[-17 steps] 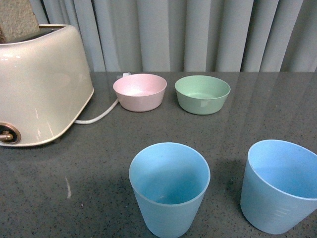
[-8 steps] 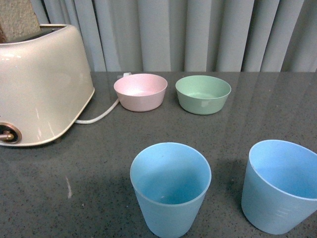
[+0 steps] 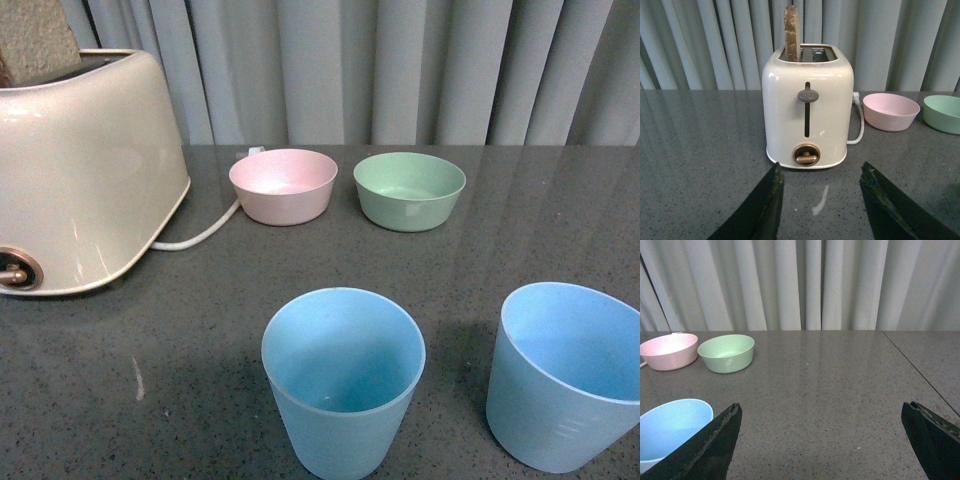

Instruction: Stack blue cups with both arms

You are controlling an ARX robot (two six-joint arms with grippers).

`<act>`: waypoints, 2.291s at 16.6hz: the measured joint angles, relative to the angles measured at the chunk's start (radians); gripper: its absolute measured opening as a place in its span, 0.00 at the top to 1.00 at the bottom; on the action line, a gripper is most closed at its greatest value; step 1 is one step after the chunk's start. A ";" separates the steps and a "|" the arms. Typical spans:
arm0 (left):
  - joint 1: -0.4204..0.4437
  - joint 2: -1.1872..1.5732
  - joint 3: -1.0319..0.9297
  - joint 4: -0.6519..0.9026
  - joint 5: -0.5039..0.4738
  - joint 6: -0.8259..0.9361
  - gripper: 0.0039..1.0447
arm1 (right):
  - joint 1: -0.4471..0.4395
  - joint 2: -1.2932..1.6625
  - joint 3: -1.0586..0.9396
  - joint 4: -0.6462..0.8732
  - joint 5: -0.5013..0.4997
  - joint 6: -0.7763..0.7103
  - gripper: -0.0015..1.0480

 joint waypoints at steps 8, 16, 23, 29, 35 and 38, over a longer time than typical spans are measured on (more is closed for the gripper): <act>0.000 0.000 0.000 0.000 0.000 0.000 0.07 | -0.100 0.386 0.262 0.098 -0.067 0.162 0.06; 0.000 0.000 0.000 0.000 0.000 0.000 0.06 | 0.172 1.046 0.644 -0.228 -0.175 0.163 0.06; 0.000 0.000 0.000 0.000 0.000 0.000 0.06 | 0.239 1.186 0.610 -0.214 -0.108 0.185 0.06; 0.000 0.000 0.000 0.000 0.000 0.000 0.06 | 0.270 1.259 0.633 -0.198 -0.055 0.197 0.54; 0.000 0.000 0.000 0.000 0.000 0.000 0.06 | 0.296 1.268 0.673 -0.212 -0.036 0.216 0.98; 0.000 0.000 0.000 0.000 0.000 0.000 0.06 | 0.301 1.269 0.679 -0.218 -0.029 0.219 0.98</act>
